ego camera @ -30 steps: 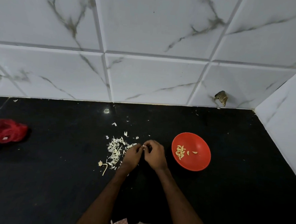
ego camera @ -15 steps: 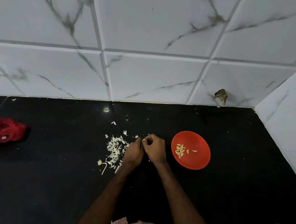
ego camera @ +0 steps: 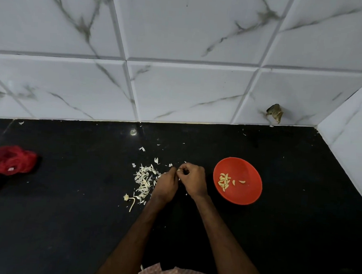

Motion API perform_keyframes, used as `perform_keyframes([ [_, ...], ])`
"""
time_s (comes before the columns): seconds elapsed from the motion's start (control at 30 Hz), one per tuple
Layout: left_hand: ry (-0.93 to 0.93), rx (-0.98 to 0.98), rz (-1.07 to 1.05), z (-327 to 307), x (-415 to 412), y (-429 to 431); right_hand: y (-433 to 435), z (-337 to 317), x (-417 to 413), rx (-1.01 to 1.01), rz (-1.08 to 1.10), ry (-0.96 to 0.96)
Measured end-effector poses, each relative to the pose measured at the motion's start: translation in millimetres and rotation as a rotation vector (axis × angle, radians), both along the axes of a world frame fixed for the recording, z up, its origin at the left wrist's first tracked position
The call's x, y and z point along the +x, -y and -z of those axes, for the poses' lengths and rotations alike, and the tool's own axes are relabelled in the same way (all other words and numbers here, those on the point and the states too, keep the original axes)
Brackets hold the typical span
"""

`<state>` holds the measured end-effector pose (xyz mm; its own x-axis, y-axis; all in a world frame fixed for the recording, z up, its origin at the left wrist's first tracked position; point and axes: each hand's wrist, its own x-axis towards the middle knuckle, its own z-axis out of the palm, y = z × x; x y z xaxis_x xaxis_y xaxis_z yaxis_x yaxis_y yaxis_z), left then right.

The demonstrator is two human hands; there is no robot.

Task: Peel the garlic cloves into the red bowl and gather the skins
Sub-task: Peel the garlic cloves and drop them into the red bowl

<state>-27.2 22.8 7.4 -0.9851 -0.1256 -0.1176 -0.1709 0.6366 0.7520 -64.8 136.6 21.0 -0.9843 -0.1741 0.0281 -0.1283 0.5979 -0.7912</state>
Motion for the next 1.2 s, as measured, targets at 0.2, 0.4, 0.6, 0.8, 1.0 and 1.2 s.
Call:
perform_keyframes([
  [0.2, 0.031, 0.076, -0.001, 0.8, -0.8, 7.4, -4.6, 4.6, -1.4, -0.102, -0.013, 0.056],
  [0.4, -0.010, 0.256, -0.041, -0.9, -5.6, 10.6, -13.3, -3.0, -3.5, -0.429, 0.037, 0.288],
  [0.6, -0.077, 0.378, -0.065, -8.2, -6.5, 11.4, -13.0, -2.9, -5.5, -0.448, 0.038, 0.330],
  [0.8, -0.045, 0.540, -0.067, -9.3, -7.6, 11.7, -12.7, -6.7, -6.5, -0.426, 0.055, 0.371],
  [1.0, 0.048, 0.717, -0.187, -13.8, -8.2, 7.4, -8.9, -9.5, -4.8, -0.278, -0.004, 0.311],
  [1.2, 0.117, 0.820, -0.248, -24.3, -6.6, 3.7, -11.1, -6.9, -5.1, -0.097, -0.048, 0.250],
])
